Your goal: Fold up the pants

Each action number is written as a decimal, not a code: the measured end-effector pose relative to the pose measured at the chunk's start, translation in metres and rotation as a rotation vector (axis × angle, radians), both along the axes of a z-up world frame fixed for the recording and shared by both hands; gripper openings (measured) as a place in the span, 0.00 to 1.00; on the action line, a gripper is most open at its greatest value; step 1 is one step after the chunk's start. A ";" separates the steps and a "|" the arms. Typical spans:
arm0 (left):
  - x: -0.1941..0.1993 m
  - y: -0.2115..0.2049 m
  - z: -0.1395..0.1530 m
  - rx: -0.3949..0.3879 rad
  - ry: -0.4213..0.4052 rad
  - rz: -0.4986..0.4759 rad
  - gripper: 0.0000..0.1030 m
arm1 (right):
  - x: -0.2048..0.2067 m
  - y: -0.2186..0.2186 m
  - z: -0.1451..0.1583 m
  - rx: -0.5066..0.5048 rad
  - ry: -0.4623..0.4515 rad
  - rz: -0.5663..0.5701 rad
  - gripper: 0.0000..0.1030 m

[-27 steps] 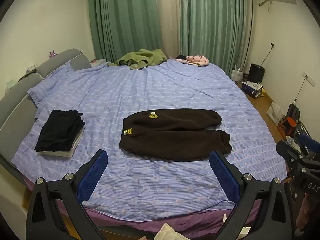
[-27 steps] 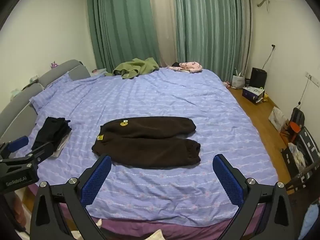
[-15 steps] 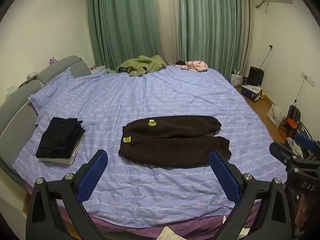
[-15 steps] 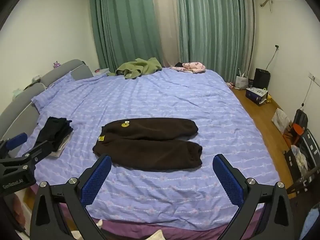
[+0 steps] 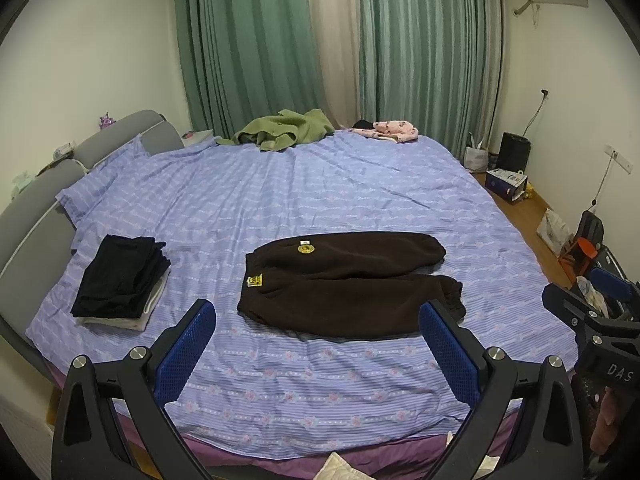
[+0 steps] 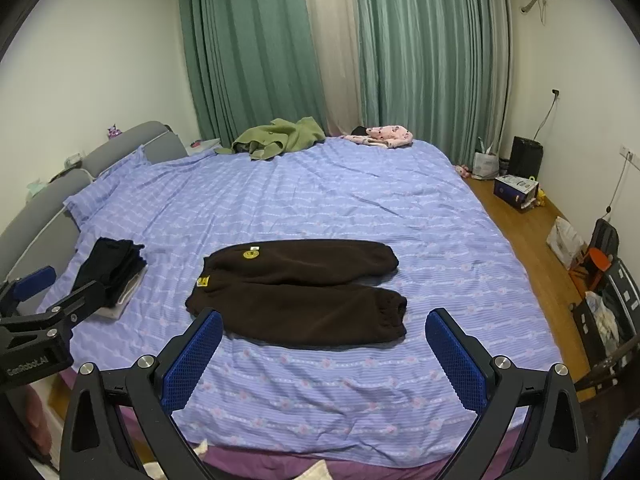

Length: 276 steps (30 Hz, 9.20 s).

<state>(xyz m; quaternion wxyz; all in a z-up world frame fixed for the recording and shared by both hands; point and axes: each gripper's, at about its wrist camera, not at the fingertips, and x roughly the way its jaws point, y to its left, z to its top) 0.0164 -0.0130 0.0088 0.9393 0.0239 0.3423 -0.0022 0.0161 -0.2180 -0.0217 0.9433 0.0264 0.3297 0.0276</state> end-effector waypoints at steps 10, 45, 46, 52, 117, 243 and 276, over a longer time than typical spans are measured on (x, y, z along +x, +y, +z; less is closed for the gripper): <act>0.000 -0.001 -0.001 -0.001 0.001 -0.001 1.00 | 0.003 -0.001 0.001 0.004 0.004 0.003 1.00; 0.007 -0.009 -0.003 -0.005 0.002 -0.010 1.00 | 0.003 0.000 -0.001 0.010 0.007 -0.006 1.00; 0.006 -0.008 -0.003 -0.006 0.002 -0.010 1.00 | 0.003 0.000 -0.001 0.011 0.007 -0.007 1.00; 0.005 -0.007 -0.004 -0.006 0.006 -0.012 1.00 | 0.003 -0.002 -0.003 0.013 0.011 -0.008 1.00; 0.253 -0.170 -0.297 0.102 0.417 -0.093 1.00 | 0.239 -0.174 -0.305 0.195 0.494 -0.117 0.64; 0.493 0.114 -0.320 -0.370 0.603 0.402 0.37 | 0.463 -0.052 -0.278 0.378 0.451 -0.498 0.15; 0.536 -0.065 -0.323 0.103 0.626 -0.743 0.78 | 0.415 -0.127 -0.266 0.144 0.357 -0.246 0.72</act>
